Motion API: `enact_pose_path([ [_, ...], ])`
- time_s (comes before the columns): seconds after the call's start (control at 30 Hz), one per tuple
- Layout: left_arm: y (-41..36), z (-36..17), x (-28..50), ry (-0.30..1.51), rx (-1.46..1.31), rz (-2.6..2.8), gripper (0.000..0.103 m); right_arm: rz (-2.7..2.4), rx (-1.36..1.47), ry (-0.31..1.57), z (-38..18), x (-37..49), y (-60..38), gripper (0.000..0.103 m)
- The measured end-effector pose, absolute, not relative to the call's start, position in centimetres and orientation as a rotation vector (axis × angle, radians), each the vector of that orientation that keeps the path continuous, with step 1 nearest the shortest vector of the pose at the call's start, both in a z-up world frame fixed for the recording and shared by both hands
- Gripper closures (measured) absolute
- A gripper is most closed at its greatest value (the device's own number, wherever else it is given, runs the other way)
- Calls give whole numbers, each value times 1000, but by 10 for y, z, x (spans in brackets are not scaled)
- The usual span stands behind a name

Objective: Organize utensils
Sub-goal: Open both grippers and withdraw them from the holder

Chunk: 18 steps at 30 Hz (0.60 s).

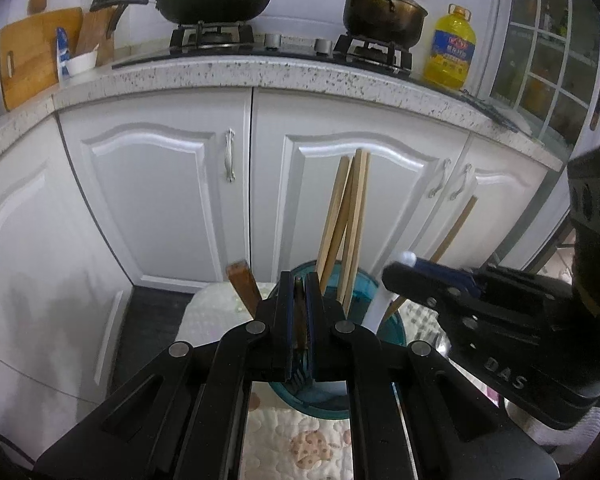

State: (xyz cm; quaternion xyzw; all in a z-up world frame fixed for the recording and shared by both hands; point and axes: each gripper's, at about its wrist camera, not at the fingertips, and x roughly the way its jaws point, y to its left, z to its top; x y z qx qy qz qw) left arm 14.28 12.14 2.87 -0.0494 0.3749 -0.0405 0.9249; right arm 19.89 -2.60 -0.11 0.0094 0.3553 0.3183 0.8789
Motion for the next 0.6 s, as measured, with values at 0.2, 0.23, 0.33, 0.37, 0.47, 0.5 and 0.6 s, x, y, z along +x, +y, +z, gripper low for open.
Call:
enact_pose_path([
  [0.2,123,20,140,800,-138,-73,99,680,51,827,-21,196,-34,92],
  [0.23,123,20,138,800,-139,-69,98,683,64,842,-24,196,-36,92],
  [0.33,123,22,133,803,-147,-70,87,680,98,871,-30,193,-46,86],
  [0.37,123,22,131,805,-150,-69,85,679,101,872,-30,191,-50,85],
  [0.47,123,24,127,804,-160,-70,81,680,105,870,-29,184,-58,82],
  [0.5,122,24,125,803,-160,-69,80,679,104,868,-28,181,-60,81],
  [0.6,119,27,117,796,-163,-66,73,677,112,864,-24,174,-64,79],
])
